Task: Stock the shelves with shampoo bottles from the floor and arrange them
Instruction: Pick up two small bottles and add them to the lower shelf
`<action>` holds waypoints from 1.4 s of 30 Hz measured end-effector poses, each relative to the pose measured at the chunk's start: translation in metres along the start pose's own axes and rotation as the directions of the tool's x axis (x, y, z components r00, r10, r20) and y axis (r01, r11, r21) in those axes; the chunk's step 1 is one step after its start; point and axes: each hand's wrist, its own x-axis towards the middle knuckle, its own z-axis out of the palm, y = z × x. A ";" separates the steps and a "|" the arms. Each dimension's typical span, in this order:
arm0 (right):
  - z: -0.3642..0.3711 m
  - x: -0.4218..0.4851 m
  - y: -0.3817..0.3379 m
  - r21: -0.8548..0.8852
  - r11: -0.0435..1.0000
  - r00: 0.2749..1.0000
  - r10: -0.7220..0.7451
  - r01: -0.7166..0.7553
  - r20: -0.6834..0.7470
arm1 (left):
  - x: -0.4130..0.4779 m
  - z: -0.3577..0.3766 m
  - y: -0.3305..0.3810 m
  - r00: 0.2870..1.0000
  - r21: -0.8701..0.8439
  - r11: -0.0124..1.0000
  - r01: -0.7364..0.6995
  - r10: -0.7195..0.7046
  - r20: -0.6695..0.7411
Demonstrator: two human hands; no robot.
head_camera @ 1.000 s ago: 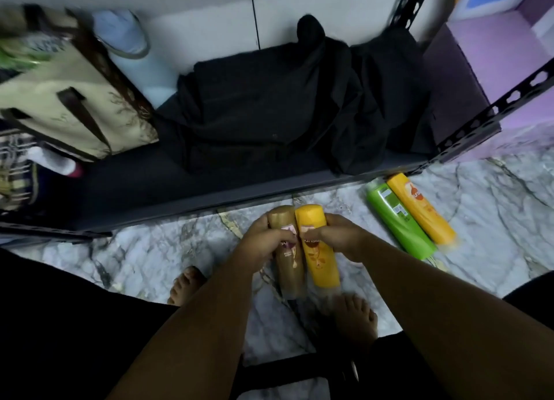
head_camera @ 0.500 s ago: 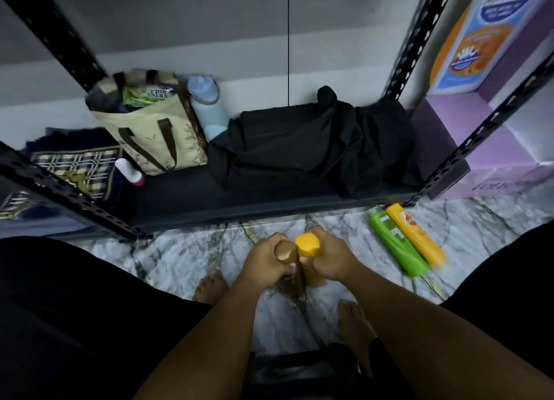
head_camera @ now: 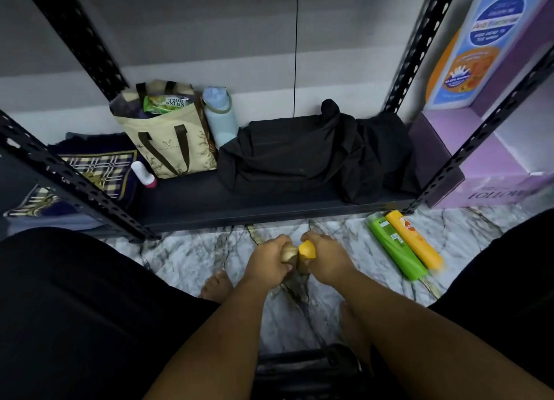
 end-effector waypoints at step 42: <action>-0.109 -0.010 -0.029 0.456 0.878 0.986 -0.165 0.149 -0.005 | 0.004 -0.092 0.045 0.992 -0.547 0.835 -0.063 -0.008 -0.126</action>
